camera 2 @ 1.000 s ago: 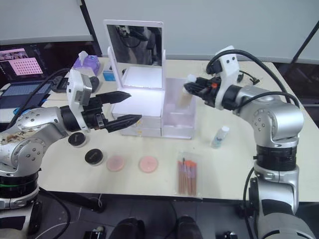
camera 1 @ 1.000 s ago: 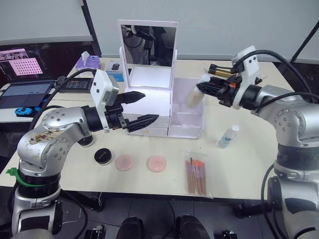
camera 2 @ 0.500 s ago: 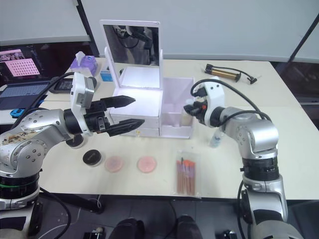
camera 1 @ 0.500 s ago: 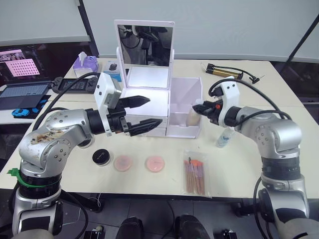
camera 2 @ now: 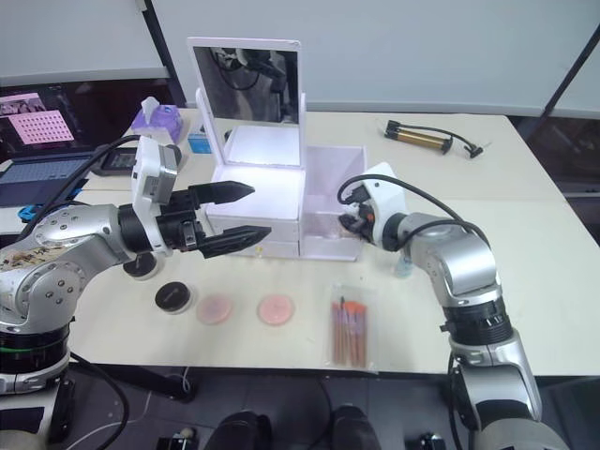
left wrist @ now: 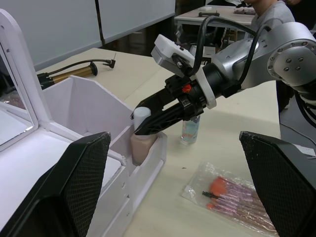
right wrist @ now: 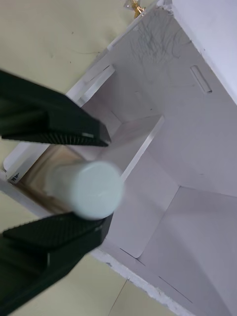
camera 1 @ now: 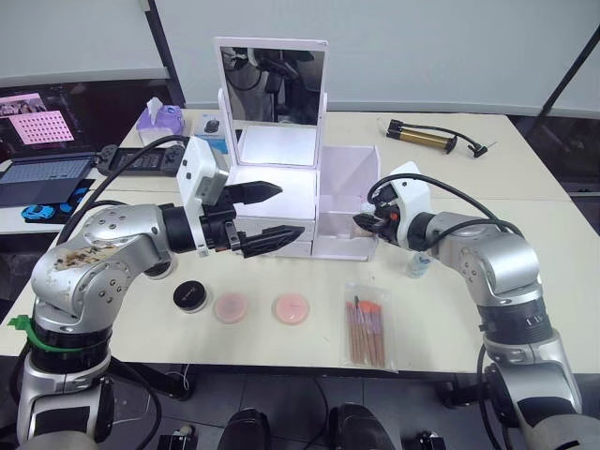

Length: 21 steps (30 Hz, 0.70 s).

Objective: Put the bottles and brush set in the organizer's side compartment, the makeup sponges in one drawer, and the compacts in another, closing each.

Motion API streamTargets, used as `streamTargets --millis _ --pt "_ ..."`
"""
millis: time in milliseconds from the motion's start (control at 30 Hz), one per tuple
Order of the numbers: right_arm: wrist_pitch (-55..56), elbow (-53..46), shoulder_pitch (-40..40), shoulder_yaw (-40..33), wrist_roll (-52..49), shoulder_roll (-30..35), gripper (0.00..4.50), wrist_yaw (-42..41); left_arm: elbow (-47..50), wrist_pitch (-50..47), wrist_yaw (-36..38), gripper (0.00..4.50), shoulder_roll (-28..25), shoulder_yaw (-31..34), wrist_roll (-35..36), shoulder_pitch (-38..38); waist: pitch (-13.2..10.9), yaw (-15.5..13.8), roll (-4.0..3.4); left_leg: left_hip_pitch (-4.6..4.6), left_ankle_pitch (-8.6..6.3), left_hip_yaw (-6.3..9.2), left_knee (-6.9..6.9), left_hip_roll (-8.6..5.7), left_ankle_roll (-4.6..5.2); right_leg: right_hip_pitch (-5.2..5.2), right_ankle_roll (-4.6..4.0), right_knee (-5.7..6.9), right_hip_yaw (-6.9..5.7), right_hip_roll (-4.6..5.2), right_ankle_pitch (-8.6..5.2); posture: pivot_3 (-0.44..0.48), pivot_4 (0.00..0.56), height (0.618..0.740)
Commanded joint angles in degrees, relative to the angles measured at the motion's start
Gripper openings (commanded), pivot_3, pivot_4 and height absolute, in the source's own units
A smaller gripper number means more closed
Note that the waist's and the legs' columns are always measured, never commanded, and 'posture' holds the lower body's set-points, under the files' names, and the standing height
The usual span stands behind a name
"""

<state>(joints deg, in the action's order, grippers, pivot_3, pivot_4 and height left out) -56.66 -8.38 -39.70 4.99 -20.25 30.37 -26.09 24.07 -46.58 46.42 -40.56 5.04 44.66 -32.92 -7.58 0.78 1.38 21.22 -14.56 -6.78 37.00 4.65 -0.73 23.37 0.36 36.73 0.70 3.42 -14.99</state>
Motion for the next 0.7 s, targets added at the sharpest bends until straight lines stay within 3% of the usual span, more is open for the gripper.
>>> streamTargets --millis 33,133,167,400,600,700 --pt "0.0 -2.8 -2.3 -2.5 -0.6 1.3 3.36 -1.2 1.4 1.2 0.2 4.50 -0.4 1.0 0.2 -0.7 0.0 0.0 0.00 0.00 0.00 0.00 0.00 0.00 0.00 0.00 0.00 0.00 0.00 0.00 0.00 0.000 0.150 0.725" --pt "-1.6 -2.8 -3.8 -7.5 -4.5 1.8 4.36 -3.2 0.2 2.5 0.3 4.50 -0.5 2.4 -0.2 -0.3 0.0 0.0 0.01 0.00 0.00 0.00 0.00 0.00 0.00 0.00 0.00 0.00 0.00 0.00 0.00 0.000 0.150 0.725" --pt "-1.2 -2.5 -4.2 -9.2 -5.6 2.4 4.47 -4.3 -0.5 2.8 0.6 4.50 -0.9 3.1 -0.4 -0.2 0.0 0.0 0.01 0.01 0.00 0.00 0.00 0.00 0.00 0.00 0.00 0.00 0.00 0.00 0.00 0.000 0.150 0.725" --pt "11.9 8.1 -2.5 -19.0 -4.7 14.8 4.47 -13.4 -8.0 6.8 5.4 4.50 -8.7 10.0 -3.3 3.3 0.0 -0.1 0.07 0.00 -0.03 -0.02 -0.05 -0.01 0.06 -0.01 -0.01 -0.13 -0.04 0.01 0.00 0.000 0.150 0.725" --pt "31.7 24.2 4.2 -25.9 -0.6 20.6 4.47 -17.3 -24.8 16.7 9.2 4.50 -14.2 16.6 -10.7 10.2 0.0 0.2 0.09 -0.08 -0.04 -0.05 -0.13 0.00 0.07 -0.05 -0.03 -0.15 -0.04 0.01 -0.02 0.000 0.150 0.725" --pt "37.5 32.0 7.6 -29.1 0.0 22.7 4.47 -18.4 -33.1 19.6 9.6 4.50 -14.5 22.0 -11.0 13.4 -0.1 0.4 0.07 -0.08 -0.04 -0.09 -0.19 0.03 0.07 0.01 -0.06 -0.14 -0.02 0.01 -0.04 0.000 0.150 0.725"
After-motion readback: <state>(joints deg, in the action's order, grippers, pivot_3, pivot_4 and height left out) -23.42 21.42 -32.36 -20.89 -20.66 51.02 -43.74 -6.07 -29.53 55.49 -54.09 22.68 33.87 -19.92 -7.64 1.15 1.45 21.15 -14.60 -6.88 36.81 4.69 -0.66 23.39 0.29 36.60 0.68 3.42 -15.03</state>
